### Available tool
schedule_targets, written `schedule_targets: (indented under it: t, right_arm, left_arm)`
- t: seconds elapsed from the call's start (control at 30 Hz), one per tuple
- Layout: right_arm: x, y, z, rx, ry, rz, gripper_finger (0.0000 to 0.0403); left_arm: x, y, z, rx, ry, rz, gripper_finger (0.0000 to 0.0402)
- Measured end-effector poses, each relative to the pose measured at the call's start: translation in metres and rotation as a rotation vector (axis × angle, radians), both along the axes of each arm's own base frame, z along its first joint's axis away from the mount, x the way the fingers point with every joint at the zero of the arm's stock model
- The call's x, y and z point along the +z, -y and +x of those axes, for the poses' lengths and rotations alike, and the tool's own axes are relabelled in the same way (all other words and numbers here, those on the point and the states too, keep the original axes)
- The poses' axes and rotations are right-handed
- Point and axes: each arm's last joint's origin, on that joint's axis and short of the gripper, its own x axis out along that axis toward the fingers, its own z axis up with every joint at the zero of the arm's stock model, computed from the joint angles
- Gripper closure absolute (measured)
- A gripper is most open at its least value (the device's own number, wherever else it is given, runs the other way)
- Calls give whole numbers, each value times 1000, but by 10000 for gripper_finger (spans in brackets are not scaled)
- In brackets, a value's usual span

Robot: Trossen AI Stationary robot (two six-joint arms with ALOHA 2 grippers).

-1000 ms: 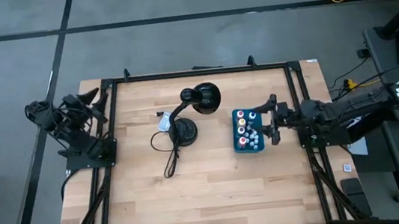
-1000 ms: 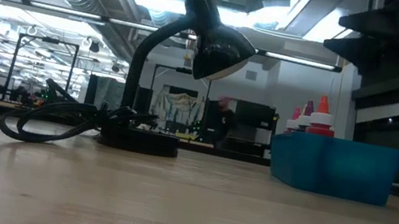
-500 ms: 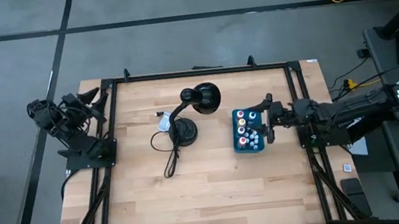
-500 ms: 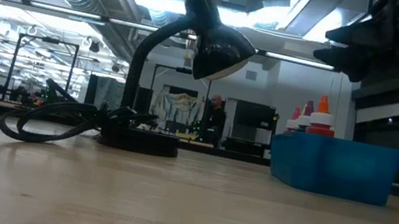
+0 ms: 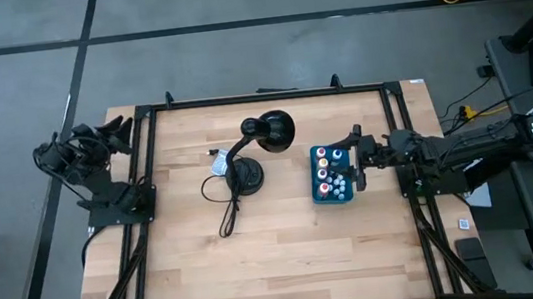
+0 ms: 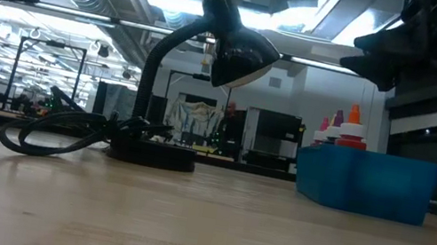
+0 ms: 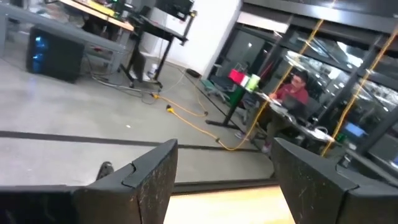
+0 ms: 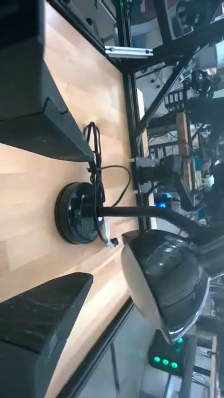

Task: Pick & Place food coloring
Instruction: Return to Home Position

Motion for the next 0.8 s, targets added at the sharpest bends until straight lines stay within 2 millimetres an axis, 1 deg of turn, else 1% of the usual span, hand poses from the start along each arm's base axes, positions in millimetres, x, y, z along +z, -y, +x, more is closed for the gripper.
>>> schedule_targets:
  t: [0.13, 0.23, 0.33, 0.43, 0.53, 0.7, 0.8]
  right_arm:
    - [-2, 0, 0, -4, -17, 22, 95]
    - [-2, 0, 0, -4, -23, 29, 95]
    - [-3, 0, 0, -7, -22, 47, 95]
    - [-3, 0, 0, -6, -23, 47, 95]
    - [-3, 0, 0, -6, -22, 48, 95]
    - [-3, 0, 0, -7, -25, 48, 95]
    - [-4, 0, 0, -7, -32, 47, 95]
  left_arm:
    - [0, 1, -1, 21, 13, -7, 150]
    - [0, 1, -1, 25, 48, -28, 150]
    - [2, 2, 0, 25, 129, -76, 150]
    - [3, 2, 2, 9, 141, -85, 150]
    - [4, 0, 5, -57, 133, -87, 150]
    - [14, -8, 8, -221, 164, -127, 150]
    - [18, -11, 10, -297, 155, -129, 150]
